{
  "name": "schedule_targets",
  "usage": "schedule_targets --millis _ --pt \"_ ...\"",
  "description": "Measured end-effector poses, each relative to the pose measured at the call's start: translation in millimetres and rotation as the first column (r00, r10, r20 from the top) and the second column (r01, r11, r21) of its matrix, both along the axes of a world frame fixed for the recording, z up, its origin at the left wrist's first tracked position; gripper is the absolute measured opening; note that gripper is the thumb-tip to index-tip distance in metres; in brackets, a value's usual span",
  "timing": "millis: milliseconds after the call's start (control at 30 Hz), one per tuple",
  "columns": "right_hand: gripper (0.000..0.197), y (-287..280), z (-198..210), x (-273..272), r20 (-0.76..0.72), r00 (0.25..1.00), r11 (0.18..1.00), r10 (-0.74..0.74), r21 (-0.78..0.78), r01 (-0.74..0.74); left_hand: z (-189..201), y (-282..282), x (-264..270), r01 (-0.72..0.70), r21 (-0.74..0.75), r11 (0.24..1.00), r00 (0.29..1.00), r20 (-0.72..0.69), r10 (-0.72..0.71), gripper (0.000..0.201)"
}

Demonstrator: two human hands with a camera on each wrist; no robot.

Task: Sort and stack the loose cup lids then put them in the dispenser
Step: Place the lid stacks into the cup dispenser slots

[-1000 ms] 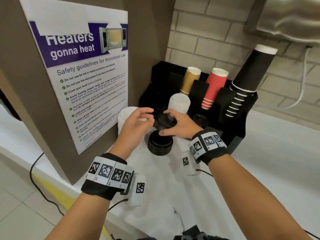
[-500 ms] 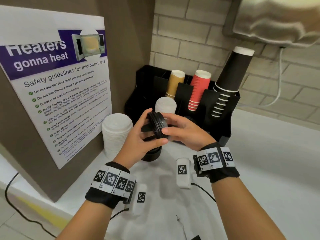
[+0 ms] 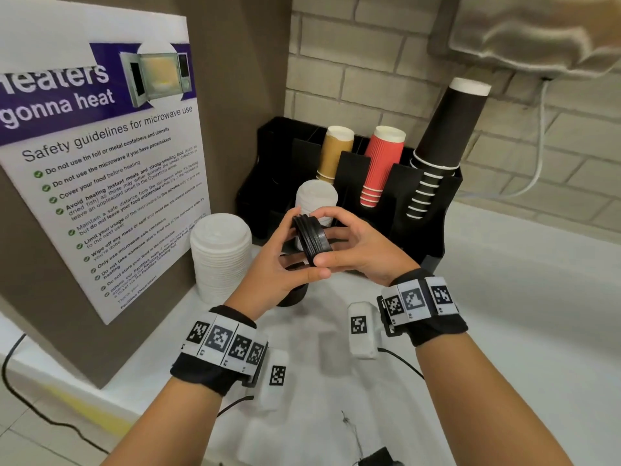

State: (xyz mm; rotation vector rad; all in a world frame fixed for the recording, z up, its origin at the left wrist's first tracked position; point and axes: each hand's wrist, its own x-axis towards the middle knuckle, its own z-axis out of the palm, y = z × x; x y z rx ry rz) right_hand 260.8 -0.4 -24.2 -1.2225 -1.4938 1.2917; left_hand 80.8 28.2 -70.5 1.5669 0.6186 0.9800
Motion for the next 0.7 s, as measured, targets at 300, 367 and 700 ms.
schedule_targets --millis 300,367,700 --pt "0.06 11 16 12 0.112 0.991 0.989 -0.078 0.136 0.062 17 4 5 0.02 -0.05 0.999 0.999 -0.039 -0.022 0.113" --pt "0.058 23 23 31 0.111 0.976 0.969 -0.188 0.184 0.166 20 5 1 -0.042 -0.054 0.998 0.998 -0.042 0.04 0.108" --pt "0.067 76 5 86 0.816 0.481 0.941 -0.32 0.215 0.261 18 12 -35 -0.262 -0.006 0.965 0.962 -0.076 0.261 0.03"
